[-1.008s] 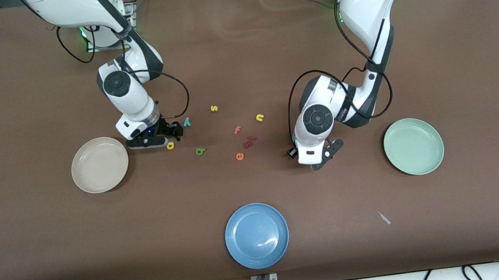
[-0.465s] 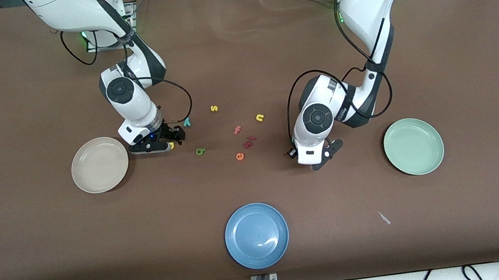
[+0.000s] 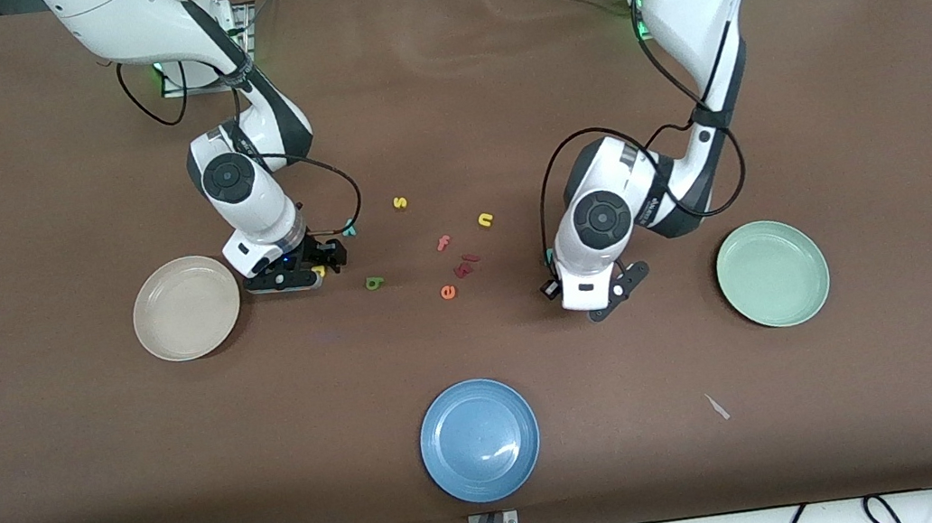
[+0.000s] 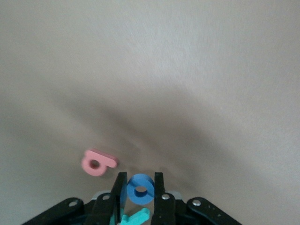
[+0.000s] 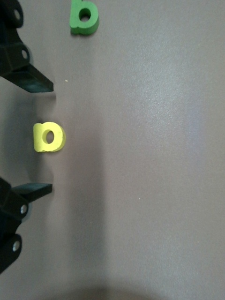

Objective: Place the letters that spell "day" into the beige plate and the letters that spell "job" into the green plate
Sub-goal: 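Drop the blue o and yellow d onto the green and beige plates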

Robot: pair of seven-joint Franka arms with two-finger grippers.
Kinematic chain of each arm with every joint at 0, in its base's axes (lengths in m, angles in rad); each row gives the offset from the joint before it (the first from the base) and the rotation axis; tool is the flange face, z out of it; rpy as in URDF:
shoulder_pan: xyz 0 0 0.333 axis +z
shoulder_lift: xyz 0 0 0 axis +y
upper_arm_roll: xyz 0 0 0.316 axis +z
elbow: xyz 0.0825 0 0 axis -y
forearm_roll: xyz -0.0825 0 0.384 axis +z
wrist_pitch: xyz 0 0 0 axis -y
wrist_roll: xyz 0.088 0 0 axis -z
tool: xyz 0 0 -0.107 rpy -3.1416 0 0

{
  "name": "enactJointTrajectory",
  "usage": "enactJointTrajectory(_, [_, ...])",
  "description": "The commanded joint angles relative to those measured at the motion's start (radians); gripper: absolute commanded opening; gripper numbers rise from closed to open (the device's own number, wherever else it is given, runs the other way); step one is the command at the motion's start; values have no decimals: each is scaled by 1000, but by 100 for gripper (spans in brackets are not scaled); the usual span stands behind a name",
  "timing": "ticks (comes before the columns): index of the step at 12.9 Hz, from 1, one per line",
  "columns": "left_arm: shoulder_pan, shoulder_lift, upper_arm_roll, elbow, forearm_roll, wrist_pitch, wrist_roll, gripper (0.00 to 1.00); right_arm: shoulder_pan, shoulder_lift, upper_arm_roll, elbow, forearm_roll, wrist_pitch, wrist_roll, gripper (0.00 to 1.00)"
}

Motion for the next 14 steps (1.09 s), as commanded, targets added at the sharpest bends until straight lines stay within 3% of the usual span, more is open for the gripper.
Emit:
enactJointTrajectory(1, [74, -65, 0, -1, -5, -105, 190, 0, -9, 19, 4, 26, -9, -14, -22, 83])
enactJointTrajectory(6, [258, -97, 1, -12, 38, -192, 615, 0, -11, 34, 4, 67, -7, -66, -20, 69])
enactJointTrajectory(8, [327, -89, 4, -16, 40, -192, 803, 0, -11, 34, 4, 67, -7, -66, -20, 58])
enactJointTrajectory(10, [413, -68, 3, -16, 73, -176, 996, 0, -11, 36, 4, 67, -7, -66, -23, 56])
enactJointTrajectory(14, [478, -22, 1, -18, 136, -95, 1155, 0, -11, 36, 4, 67, -7, -66, -25, 31])
